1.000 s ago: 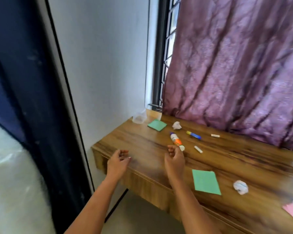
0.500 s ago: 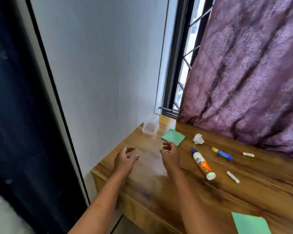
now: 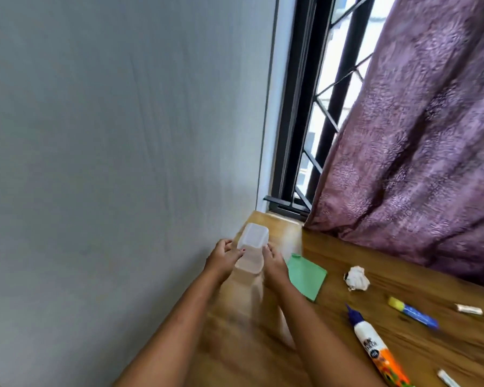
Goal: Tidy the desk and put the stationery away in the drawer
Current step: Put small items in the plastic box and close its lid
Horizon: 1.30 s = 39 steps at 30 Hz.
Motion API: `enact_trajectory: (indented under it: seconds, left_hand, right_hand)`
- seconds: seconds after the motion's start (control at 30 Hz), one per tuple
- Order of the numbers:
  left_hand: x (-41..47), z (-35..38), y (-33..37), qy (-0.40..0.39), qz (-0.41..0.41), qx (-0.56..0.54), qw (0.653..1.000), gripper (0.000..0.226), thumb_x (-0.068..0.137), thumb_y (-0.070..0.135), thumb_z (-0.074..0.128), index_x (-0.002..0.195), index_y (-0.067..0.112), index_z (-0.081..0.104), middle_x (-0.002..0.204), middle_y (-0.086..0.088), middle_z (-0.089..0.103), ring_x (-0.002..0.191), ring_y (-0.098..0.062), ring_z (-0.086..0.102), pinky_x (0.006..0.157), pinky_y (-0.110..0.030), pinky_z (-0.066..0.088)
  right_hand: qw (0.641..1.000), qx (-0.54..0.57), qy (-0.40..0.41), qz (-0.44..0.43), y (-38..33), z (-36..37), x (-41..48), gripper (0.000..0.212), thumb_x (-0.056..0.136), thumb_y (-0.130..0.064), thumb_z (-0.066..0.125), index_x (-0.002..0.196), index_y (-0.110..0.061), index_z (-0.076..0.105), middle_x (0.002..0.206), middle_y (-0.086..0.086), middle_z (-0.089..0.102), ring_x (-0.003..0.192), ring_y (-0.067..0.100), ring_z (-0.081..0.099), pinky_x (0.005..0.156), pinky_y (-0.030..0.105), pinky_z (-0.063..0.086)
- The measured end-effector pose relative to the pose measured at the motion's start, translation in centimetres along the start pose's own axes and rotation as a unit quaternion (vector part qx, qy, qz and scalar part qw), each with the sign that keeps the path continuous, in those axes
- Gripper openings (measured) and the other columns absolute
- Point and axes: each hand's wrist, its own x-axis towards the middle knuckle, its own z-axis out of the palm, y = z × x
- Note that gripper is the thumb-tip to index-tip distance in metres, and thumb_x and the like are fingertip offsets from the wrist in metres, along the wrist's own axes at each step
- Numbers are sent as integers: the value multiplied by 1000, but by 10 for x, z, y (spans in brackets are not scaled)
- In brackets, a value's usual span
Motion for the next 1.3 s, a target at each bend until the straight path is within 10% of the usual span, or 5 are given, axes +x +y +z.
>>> enact_trajectory:
  seconds: [0.3,0.47,0.73,1.03,1.3]
  left_hand:
    - [35,32,7,7,-7,141,990,96,69,61,71,143,20,26,139,-13,43,122,-34,47,99,-45,45]
    - [18,36,6,22,-44,53,997,80,79,53,67,138,13,30,135,-17,46,114,-36,51,88,-45,52]
    - [-37,25,-12,-235,-52,-52,969,60,83,30,67,134,22,38,126,-6,55,105,-21,53,85,-39,44]
    - [-104,62,-26,-386,111,73,913,76,66,10,83,119,41,39,111,13,54,100,-8,55,74,-28,56]
    - [-155,114,-55,-352,183,138,908,84,50,24,93,117,31,43,117,6,55,107,-14,56,86,-27,50]
  right_hand:
    - [1000,5,13,-12,13,3,-20,41,101,-33,39,142,-27,41,144,2,47,130,19,46,102,26,36]
    - [997,60,28,-47,2,-1,-42,30,99,-25,44,120,-45,54,107,-12,59,89,8,59,75,28,51]
    - [989,-30,101,-109,-1,-51,-125,48,94,-4,46,127,-35,31,87,-1,65,77,5,57,72,14,43]
    - [923,-363,80,-99,33,-110,-225,38,93,-14,50,129,-24,53,129,0,57,120,16,47,102,38,42]
    - [931,-312,168,-85,68,-184,-272,49,87,-14,59,131,-33,48,141,-3,46,132,15,36,115,36,25]
